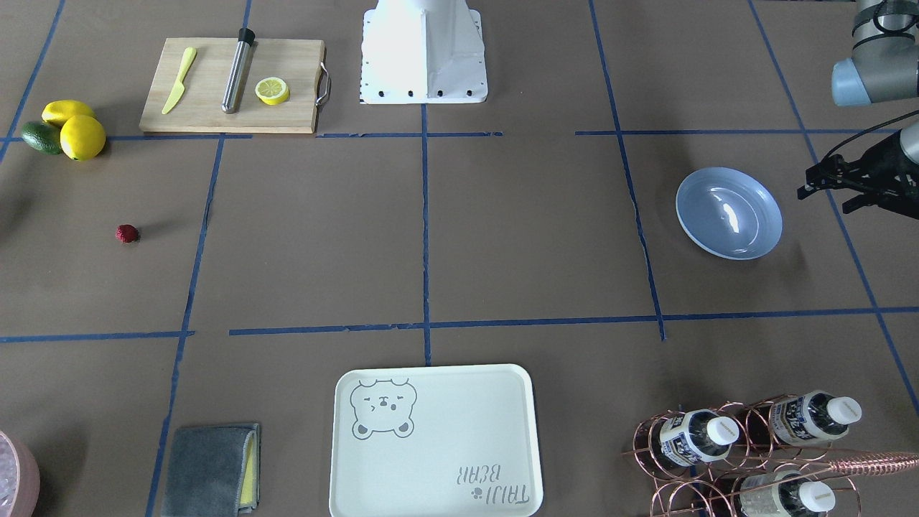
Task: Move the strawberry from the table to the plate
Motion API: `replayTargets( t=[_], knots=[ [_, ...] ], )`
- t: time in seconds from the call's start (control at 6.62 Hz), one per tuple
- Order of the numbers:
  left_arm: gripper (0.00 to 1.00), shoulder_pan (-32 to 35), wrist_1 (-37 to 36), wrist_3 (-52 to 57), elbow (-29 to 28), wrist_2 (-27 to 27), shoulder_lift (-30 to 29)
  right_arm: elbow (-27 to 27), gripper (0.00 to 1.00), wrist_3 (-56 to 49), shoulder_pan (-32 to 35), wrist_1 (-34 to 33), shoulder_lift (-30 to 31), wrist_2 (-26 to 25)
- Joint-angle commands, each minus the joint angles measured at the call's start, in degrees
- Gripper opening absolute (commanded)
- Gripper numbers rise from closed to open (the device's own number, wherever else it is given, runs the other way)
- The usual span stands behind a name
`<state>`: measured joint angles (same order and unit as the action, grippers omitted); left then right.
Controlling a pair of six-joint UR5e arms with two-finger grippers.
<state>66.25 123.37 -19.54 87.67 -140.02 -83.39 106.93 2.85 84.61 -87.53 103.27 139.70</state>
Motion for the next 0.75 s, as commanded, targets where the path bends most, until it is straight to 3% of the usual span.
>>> replayTargets(
  t=[0.0,0.45,0.6],
  knots=[
    [0.99,-2.7,1.4,-3.1,-2.2,-0.1,-1.9,0.2,1.0,0.5,-1.9,2.0,0.0,0.0],
    [0.92,-3.7,1.4,-3.1,-5.3,0.0,-4.5,0.4,1.0,0.4,-1.9,2.0,0.0,0.1],
    [0.85,-3.8,1.4,-3.1,-5.5,0.0,-4.6,0.4,1.0,0.2,-2.0,2.1,0.0,0.1]
  ],
)
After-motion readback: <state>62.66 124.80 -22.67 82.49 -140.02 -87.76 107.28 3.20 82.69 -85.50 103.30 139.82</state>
